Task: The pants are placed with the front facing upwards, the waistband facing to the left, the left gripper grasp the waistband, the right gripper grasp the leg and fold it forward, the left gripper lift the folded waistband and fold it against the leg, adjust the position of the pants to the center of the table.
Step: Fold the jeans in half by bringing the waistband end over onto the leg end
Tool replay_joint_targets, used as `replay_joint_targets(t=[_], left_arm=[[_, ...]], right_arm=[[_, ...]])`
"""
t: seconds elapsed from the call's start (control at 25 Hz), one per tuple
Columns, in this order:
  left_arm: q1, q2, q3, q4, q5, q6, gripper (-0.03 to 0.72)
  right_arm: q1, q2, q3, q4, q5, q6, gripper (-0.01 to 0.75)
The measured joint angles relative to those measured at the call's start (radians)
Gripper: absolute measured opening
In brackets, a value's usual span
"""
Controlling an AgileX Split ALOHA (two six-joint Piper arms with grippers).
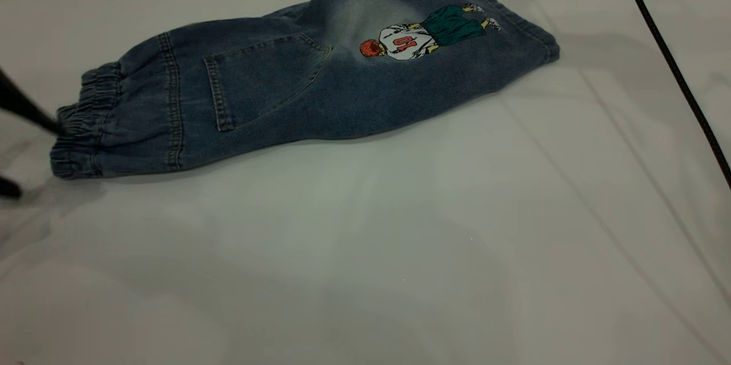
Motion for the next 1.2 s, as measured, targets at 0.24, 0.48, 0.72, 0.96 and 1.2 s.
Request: replay_joint_targets(t=[0.24,0.48,0.72,0.96,1.2], left_arm=[[-0.001,0.000,0.000,0.100,-0.110,-0.067,0.527],[-0.001,0.032,-0.006,-0.049,-0.082,0.074,0.527],[-0.001,0.126,-0.049,-0.134,-0.063,0.127,0.527],[-0.001,0.147,-0.083,-0.157,-0.076,0.133,0.521],[-0.001,0.201,-0.088,-0.236,-0.079,0.159,0.519]], right_arm=[[0.000,0.000,0.000,-0.002,-0.004,-0.001,0.560],[0.000,0.000,0.000,-0.002,-0.012,-0.001,0.560],[0.000,0.000,0.000,-0.002,-0.015,-0.001,0.560],[0.000,0.000,0.000,-0.002,-0.012,-0.001,0.560],[0.000,0.000,0.000,-0.002,-0.012,-0.003,0.560]])
